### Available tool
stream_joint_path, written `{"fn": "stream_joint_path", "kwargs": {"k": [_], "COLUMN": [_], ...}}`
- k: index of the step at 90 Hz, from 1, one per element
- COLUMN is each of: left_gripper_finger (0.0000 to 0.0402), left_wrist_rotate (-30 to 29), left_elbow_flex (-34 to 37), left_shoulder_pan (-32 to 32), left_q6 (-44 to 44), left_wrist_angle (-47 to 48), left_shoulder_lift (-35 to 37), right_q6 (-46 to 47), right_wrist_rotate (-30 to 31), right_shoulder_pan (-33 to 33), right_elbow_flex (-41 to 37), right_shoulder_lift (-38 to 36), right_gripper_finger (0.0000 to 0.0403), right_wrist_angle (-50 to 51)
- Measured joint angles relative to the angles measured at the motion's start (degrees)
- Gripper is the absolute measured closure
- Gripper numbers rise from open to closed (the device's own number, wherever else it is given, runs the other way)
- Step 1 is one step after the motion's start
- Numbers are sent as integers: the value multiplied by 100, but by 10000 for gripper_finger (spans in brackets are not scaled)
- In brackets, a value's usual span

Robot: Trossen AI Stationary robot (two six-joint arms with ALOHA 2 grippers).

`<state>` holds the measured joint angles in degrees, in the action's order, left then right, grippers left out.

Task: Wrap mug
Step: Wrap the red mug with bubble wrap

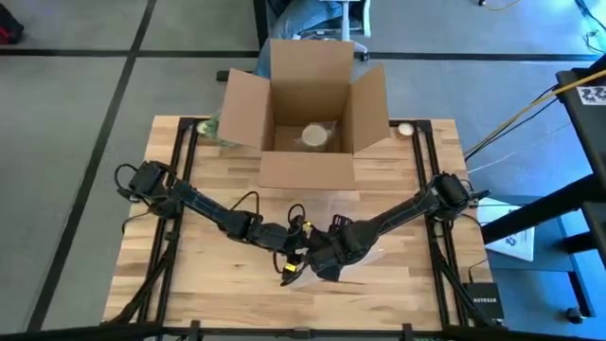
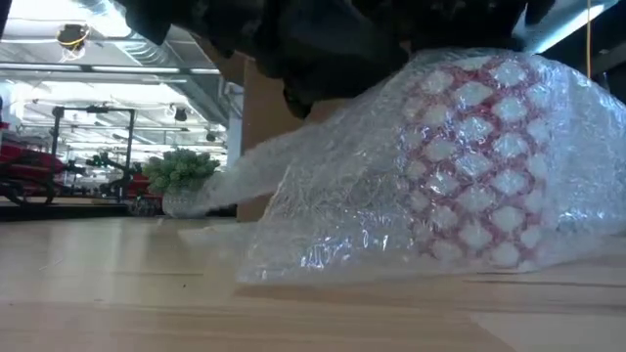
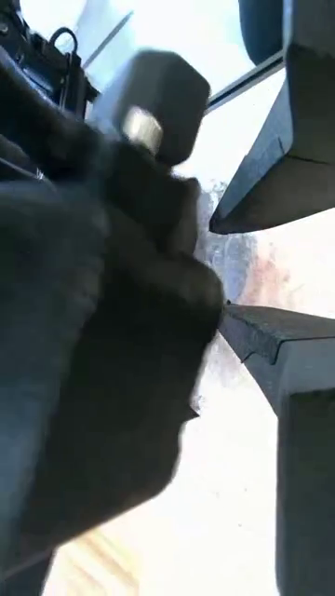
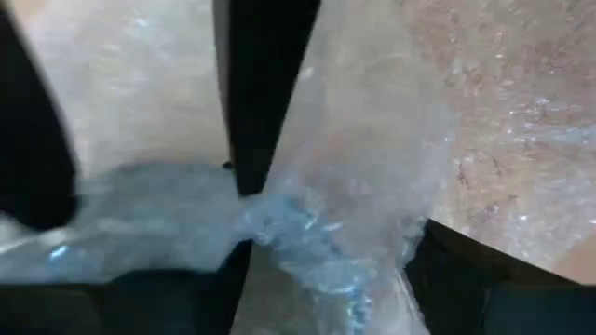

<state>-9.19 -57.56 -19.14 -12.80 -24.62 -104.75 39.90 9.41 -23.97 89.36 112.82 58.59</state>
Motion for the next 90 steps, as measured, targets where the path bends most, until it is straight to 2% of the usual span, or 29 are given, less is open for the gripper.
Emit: {"fn": "stream_joint_path", "kwargs": {"k": [35,56,65,74,90], "left_gripper_finger": [282,282,282,282,282], "left_wrist_rotate": [87,108,111,111,111], "left_elbow_flex": [0,0,0,0,0], "left_shoulder_pan": [-31,-42,-42,-42,-42], "left_q6": [96,72,68,58,59], "left_wrist_angle": [39,22,106,170,166], "left_shoulder_lift": [0,0,0,0,0], "right_q6": [-344,-577,-568,-490,31], "right_wrist_rotate": [-46,-173,-177,112,352], "right_shoulder_pan": [0,-7,-51,-173,-490], "right_elbow_flex": [781,808,802,804,688], "right_shoulder_lift": [-12,-39,-209,-547,-1039], "right_gripper_finger": [166,166,166,166,166], "right_wrist_angle": [875,1090,1190,1157,1551]}}
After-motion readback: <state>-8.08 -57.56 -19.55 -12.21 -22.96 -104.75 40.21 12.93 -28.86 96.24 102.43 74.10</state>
